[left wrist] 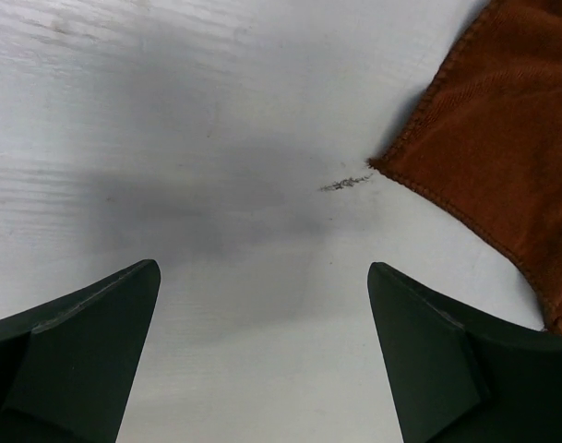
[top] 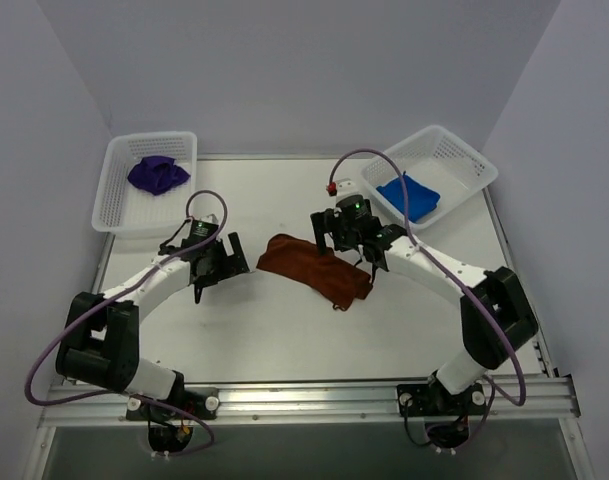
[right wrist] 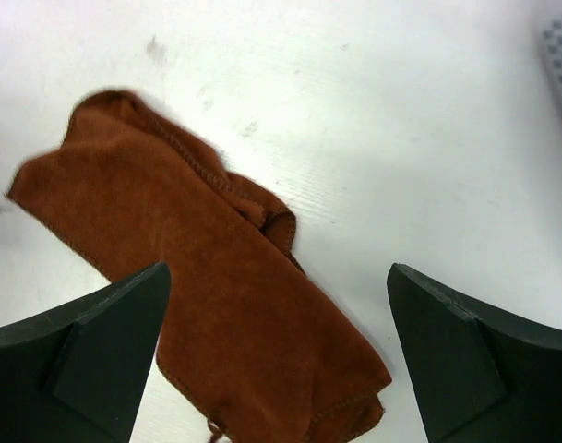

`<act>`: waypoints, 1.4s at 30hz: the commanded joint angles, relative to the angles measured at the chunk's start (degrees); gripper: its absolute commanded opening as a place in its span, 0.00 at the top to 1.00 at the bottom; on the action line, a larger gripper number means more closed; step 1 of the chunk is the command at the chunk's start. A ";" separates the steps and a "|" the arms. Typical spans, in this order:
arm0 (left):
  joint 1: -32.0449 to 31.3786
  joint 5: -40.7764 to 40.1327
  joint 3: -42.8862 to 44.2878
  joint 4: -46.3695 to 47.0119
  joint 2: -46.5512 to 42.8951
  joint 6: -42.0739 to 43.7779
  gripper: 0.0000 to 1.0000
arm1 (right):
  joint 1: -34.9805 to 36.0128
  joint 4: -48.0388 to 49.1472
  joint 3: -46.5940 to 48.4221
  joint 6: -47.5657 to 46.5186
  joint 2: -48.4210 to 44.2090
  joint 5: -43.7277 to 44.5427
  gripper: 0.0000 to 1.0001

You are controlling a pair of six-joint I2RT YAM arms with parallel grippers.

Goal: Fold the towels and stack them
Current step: Flatten out the crumpled towel

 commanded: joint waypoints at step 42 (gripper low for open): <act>-7.32 -0.17 -9.36 10.25 0.50 -5.99 0.98 | 13.56 -13.77 -21.55 43.50 -10.76 19.90 0.19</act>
